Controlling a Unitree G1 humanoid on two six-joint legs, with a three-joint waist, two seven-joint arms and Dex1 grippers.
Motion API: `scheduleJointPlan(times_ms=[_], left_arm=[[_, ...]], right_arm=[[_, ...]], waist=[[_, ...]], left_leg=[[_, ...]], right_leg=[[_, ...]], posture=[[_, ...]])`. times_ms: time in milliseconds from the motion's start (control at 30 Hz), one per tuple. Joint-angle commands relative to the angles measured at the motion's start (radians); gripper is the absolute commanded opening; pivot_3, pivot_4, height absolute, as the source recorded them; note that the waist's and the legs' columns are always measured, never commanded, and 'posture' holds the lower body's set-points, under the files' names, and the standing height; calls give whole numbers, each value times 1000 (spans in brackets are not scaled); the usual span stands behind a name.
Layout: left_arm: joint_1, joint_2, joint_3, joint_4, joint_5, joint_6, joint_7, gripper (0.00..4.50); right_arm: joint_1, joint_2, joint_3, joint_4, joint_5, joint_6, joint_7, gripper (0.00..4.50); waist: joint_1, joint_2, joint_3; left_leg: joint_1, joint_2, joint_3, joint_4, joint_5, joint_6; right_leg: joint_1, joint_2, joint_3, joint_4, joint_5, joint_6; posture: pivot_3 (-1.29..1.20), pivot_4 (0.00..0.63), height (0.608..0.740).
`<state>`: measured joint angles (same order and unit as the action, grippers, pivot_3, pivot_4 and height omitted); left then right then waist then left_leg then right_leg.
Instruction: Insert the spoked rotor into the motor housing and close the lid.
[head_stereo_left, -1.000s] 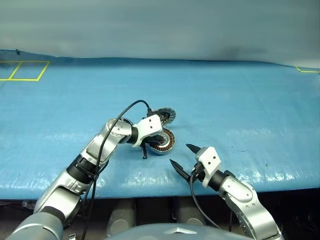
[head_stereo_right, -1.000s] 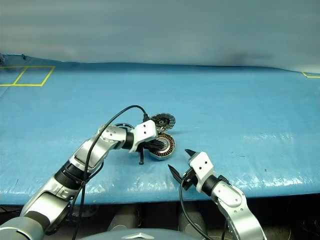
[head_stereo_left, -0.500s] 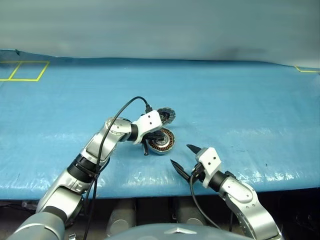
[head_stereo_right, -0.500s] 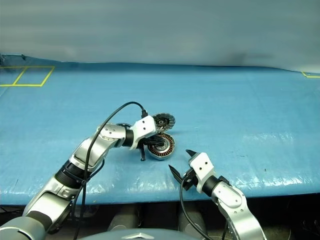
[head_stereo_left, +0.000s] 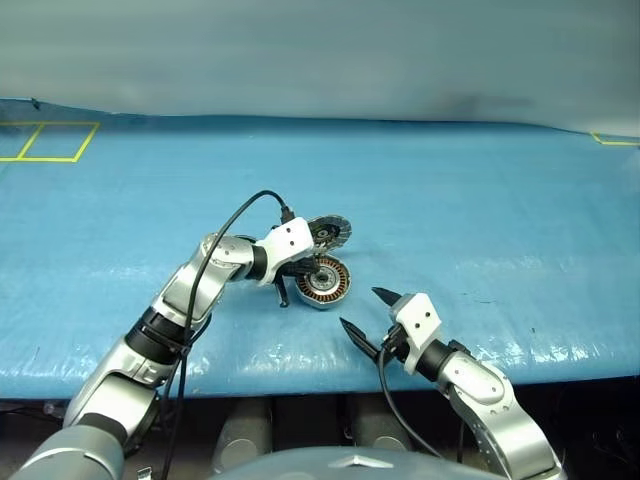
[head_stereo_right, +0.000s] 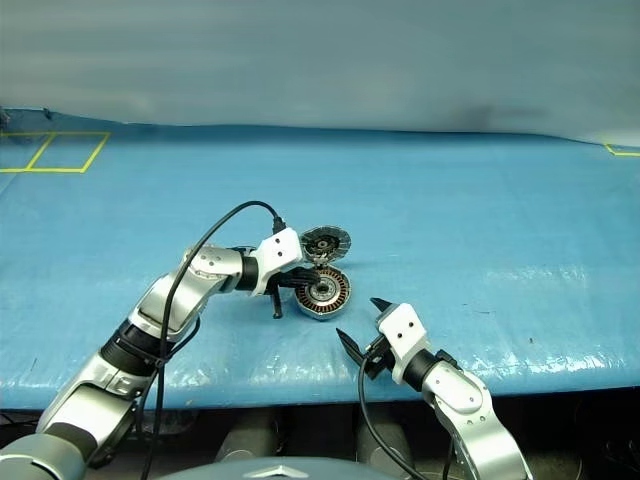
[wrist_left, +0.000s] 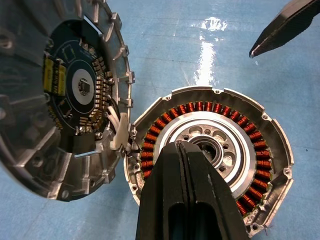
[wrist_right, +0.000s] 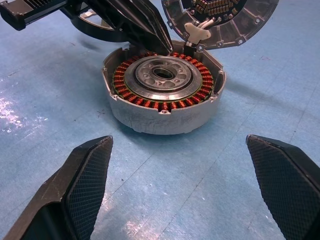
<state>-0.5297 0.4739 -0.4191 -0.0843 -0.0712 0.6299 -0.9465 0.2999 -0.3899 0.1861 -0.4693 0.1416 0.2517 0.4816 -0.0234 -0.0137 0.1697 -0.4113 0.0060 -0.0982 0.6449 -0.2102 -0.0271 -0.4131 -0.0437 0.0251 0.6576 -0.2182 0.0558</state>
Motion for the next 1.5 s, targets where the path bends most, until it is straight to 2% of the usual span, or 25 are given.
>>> scheduleJointPlan(times_ms=[33, 733, 900, 1133, 1500], left_arm=[[-8, 2, -12, -49, -10, 2, -19, 22], [-5, 37, -74, -23, 21, 17, -54, 22], [-4, 30, -31, -48, -6, 33, -38, 22], [14, 72, 29, -130, -65, 46, -57, 22], [171, 172, 231, -275, -203, 21, -58, 22]], right_arm=[[-1, -1, -3, -11, 5, -1, 3, 4500], [1, 1, -2, -13, 3, 0, 1, 4500], [3, 0, -2, -14, 4, 0, 3, 4500], [3, 1, -1, -16, 6, 5, 2, 4500], [5, -3, -1, -23, 11, 15, 10, 4500]], waist=[[0, 0, 0], [-1, 0, 0], [-1, 0, 0], [-1, 0, 0], [-2, 1, 1]], left_leg=[[0, 0, 0, 0, 0, 0], [0, 0, 0, 0, 0, 0], [0, 0, 0, 0, 0, 0], [0, 0, 0, 0, 0, 0], [0, 0, 0, -1, 0, 0]], right_leg=[[0, 0, 0, 0, 0, 0], [0, 0, 0, 0, 0, 0], [0, 0, 0, 0, 0, 0], [0, 0, 0, 0, 0, 0], [-1, 0, 0, 0, 0, -1]], posture=[[0, 150, 740], [0, 150, 740], [0, 150, 740], [0, 150, 740], [0, 150, 740]])
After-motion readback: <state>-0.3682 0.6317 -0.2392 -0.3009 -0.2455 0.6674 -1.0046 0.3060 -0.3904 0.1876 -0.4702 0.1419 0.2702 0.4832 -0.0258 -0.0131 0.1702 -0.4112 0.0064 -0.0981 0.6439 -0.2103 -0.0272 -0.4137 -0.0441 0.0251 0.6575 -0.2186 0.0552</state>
